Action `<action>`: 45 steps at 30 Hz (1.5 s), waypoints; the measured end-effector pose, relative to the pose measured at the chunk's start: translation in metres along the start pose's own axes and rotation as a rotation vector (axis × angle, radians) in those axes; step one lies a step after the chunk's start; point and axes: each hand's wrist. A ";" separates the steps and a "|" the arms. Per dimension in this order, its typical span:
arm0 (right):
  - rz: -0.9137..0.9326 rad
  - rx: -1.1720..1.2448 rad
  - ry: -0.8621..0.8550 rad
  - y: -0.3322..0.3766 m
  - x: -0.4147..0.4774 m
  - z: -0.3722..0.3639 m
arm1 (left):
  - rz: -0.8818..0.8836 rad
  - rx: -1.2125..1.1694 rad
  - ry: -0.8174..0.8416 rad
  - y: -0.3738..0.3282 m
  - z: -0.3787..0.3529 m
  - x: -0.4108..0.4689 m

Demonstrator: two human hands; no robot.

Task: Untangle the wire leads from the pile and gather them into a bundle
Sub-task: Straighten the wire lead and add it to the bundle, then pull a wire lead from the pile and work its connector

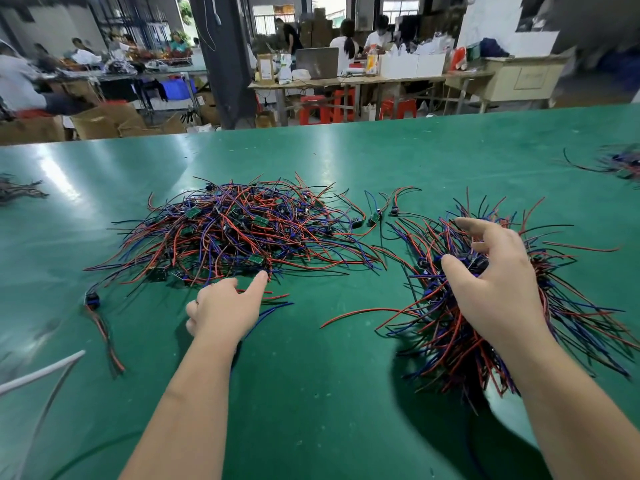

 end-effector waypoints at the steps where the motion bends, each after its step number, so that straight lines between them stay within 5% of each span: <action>1: 0.000 0.005 -0.005 0.000 0.000 0.000 | -0.014 -0.109 0.005 0.000 0.000 0.001; 6: -0.002 0.073 -0.030 -0.001 0.002 0.000 | -0.069 -1.105 -0.014 -0.007 0.012 -0.002; 11: 0.006 0.181 -0.039 -0.001 0.002 0.000 | -0.395 -1.522 0.001 -0.024 0.027 -0.026; 15: -0.050 0.523 0.086 0.008 0.000 -0.002 | -0.673 -1.381 0.318 -0.040 0.020 -0.060; 20: -0.356 0.977 0.719 0.020 -0.009 -0.006 | -0.888 -1.057 0.674 -0.048 -0.013 -0.085; 22: -0.378 1.088 0.813 0.022 -0.013 -0.010 | -0.946 -0.984 0.816 -0.048 -0.020 -0.091; 30: -0.300 1.259 0.613 0.023 -0.011 -0.008 | -0.779 -0.732 0.868 -0.052 -0.028 -0.104; 35: -0.195 1.090 0.563 0.023 -0.016 -0.013 | -0.537 -0.895 0.708 -0.056 -0.029 -0.101; 41: -0.152 0.921 0.516 0.024 -0.019 -0.018 | -0.529 -0.816 0.661 -0.054 -0.035 -0.103; 45: -0.156 0.867 0.629 0.021 -0.018 -0.014 | -0.532 -0.789 0.752 -0.052 -0.031 -0.101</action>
Point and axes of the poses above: each hand's wrist, its own x-axis towards the middle knuckle, its own z-axis out of the back of the hand, y = z × x, and after that the axes turned 8 degrees about y, right-handed
